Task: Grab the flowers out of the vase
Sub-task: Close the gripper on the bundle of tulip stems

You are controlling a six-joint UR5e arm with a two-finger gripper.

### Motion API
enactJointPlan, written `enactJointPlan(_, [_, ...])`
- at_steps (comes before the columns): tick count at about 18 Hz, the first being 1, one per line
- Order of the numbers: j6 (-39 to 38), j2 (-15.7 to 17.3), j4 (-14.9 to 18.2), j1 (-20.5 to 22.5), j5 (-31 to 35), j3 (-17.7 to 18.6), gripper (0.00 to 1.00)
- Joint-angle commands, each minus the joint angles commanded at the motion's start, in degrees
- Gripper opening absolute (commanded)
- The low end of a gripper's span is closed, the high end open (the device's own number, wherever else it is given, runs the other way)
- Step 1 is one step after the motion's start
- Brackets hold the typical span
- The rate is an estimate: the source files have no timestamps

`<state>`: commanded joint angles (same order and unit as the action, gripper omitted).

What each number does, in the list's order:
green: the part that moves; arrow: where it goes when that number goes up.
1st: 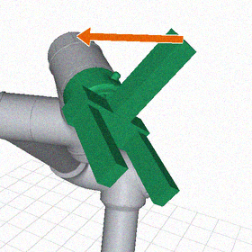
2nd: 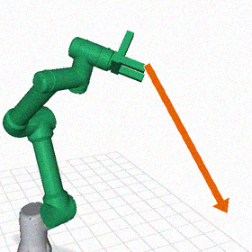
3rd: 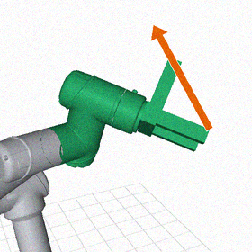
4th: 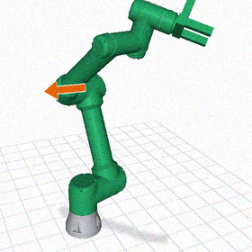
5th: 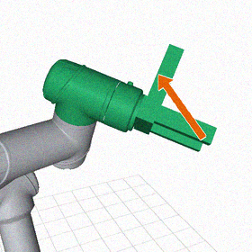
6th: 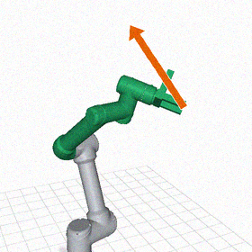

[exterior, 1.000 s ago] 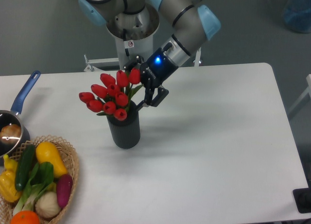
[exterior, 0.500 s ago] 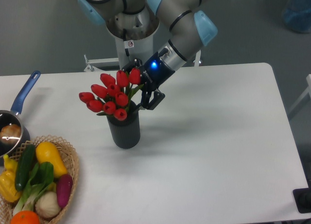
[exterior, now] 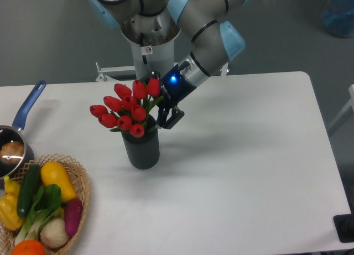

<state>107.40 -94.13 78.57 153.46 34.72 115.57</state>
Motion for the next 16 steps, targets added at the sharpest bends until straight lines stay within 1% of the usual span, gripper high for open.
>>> enactJointPlan(2, [0.09, 0.00, 0.00, 0.26, -0.36, 0.62, 1.00])
enactJointPlan(9, [0.00, -0.35, 0.00, 0.35, -2.46, 0.62, 1.00])
enactJointPlan(16, [0.09, -0.35, 0.00, 0.18, -3.08, 0.62, 1.00])
